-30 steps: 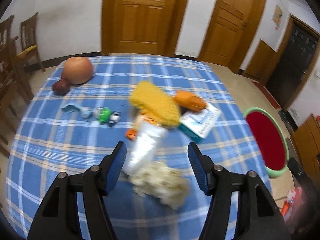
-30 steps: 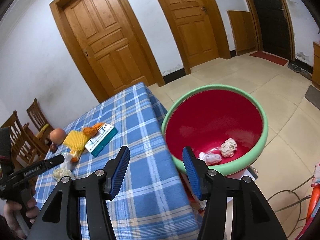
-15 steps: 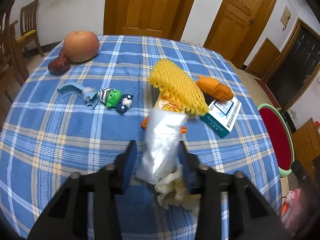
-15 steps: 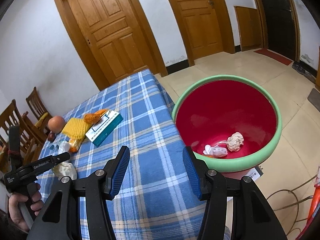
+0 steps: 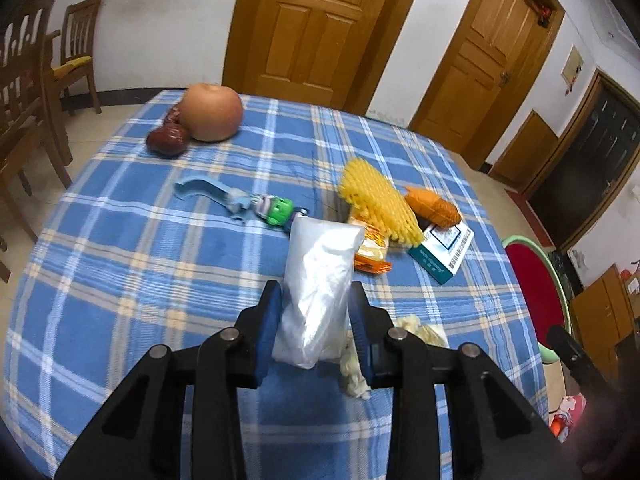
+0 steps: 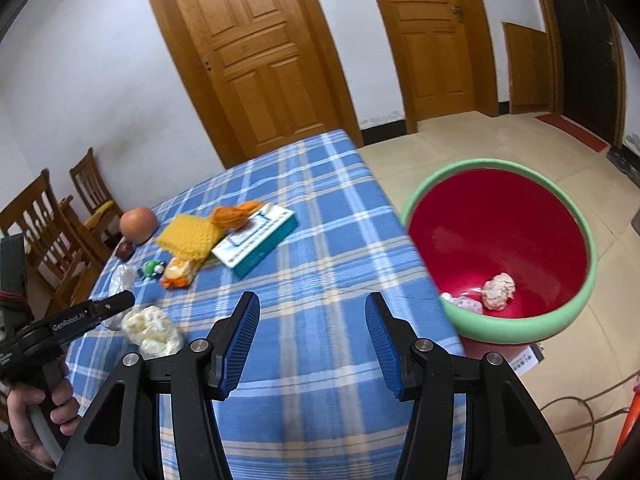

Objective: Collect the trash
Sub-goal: 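Grasp the white plastic bag with the left tool, then grasp the crumpled tissue with the right tool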

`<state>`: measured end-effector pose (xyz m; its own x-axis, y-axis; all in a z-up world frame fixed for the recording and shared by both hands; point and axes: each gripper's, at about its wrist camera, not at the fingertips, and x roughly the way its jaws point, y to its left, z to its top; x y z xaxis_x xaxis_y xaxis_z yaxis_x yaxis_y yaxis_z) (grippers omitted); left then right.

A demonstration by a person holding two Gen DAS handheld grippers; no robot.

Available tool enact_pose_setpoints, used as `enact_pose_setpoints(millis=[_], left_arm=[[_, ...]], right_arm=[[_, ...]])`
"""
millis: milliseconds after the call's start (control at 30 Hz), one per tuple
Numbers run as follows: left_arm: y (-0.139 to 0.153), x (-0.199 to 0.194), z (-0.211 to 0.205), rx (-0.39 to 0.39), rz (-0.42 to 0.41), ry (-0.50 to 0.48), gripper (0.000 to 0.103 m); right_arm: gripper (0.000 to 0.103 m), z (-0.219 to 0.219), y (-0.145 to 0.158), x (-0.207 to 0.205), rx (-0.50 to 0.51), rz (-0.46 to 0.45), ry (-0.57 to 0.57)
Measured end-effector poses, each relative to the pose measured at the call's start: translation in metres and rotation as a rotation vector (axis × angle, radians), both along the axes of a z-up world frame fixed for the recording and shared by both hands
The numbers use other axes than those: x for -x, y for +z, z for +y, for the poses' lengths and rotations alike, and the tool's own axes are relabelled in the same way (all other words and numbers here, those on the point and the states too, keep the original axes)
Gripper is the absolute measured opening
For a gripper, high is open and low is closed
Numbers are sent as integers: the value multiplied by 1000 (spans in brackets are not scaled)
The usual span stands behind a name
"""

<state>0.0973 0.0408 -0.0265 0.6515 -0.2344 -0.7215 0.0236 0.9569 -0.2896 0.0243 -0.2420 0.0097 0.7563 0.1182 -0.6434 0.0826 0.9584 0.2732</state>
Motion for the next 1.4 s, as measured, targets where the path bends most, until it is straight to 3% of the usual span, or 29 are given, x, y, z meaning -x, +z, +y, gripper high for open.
enact_pose_setpoints(millis=[667,1133,1233,1400], left_arm=[[-2,35,50,5,-3,84,34],[-8,42,55,24,15,94,34],[-8,42,52,21,14,90,34],[-6,42,46,22,17,81,34]], right_arm=[[56,90,-8,-20,-9,49,209],[55,124,-27,-48,-47,114,290],[25,129,-32,-51,-37,129,305],[15,126,-30,-44,-28,103,324]])
